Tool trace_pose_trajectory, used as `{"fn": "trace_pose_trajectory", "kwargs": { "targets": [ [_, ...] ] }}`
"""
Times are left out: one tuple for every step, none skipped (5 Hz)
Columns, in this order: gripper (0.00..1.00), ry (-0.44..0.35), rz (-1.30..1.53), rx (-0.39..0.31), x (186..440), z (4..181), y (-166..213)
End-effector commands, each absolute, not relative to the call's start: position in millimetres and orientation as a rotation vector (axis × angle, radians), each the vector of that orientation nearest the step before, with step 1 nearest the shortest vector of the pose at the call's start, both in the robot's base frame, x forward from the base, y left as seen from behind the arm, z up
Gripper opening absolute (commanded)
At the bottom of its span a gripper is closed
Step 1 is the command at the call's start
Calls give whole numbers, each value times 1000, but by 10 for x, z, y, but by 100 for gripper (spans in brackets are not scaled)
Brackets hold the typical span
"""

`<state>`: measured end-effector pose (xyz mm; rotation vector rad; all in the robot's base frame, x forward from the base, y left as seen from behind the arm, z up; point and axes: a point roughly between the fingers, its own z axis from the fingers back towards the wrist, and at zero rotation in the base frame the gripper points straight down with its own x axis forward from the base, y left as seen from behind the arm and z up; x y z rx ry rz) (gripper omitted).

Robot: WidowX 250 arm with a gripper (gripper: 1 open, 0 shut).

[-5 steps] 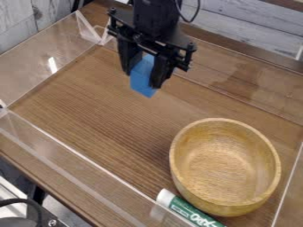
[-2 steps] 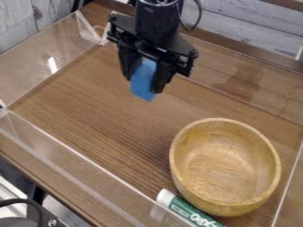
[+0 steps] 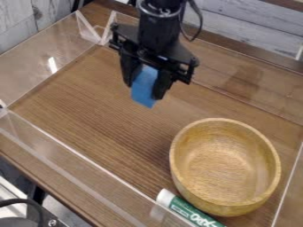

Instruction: Remove the blue block from inside the brown bowl and put it on the table

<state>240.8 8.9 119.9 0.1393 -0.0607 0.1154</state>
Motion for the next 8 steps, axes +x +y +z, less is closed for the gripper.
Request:
{"fn": "trace_pose_trajectory", "kwargs": {
  "targets": [
    [0,-85,131,144,2448,1178,159],
    [0,-82,134,143,2451,1106,200],
    [0,-77,135,139,2453,1038,235],
    [0,-72,137,137,2454,968,264],
    [0,-67,136,133,2456,903,287],
    [0,-64,131,126,2455,838,303],
    [0,-61,123,120,2455,770,320],
    [100,-61,117,115,2457,716,335]
  ]
}}
